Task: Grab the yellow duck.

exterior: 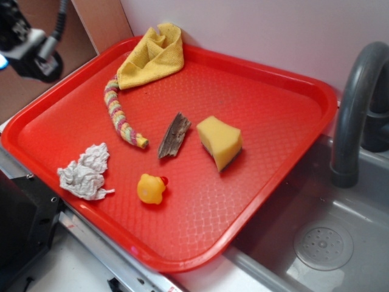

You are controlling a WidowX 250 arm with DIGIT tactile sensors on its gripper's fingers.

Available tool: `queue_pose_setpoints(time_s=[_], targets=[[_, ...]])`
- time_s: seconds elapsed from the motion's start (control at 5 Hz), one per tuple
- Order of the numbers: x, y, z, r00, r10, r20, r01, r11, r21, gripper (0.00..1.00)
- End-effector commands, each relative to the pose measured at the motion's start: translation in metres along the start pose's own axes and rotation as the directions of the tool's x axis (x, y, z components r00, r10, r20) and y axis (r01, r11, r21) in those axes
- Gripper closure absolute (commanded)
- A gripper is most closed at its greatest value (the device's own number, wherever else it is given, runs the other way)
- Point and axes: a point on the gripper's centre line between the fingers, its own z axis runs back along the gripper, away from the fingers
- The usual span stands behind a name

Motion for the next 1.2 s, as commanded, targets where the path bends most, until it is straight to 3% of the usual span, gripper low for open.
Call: queue_pose_setpoints(time_s=[0.0, 0.4, 0.6, 0.8, 1.0], targets=[[0.004, -0.027, -0.053, 0.997, -0.051, -0.052, 0.05, 0.998, -0.023, 0.0], [0.006, -0.043, -0.112, 0.988, -0.084, -0.129, 0.082, 0.996, -0.017, 0.0], [0.004, -0.049, -0.133, 0.98, -0.123, -0.153, 0.128, 0.992, 0.019, 0.0], [0.0, -0.052, -0.146, 0.971, -0.15, -0.188, 0.155, 0.988, 0.012, 0.0], [-0.001, -0.053, -0.155, 0.971, -0.153, -0.185, 0.163, 0.986, 0.036, 0.0]])
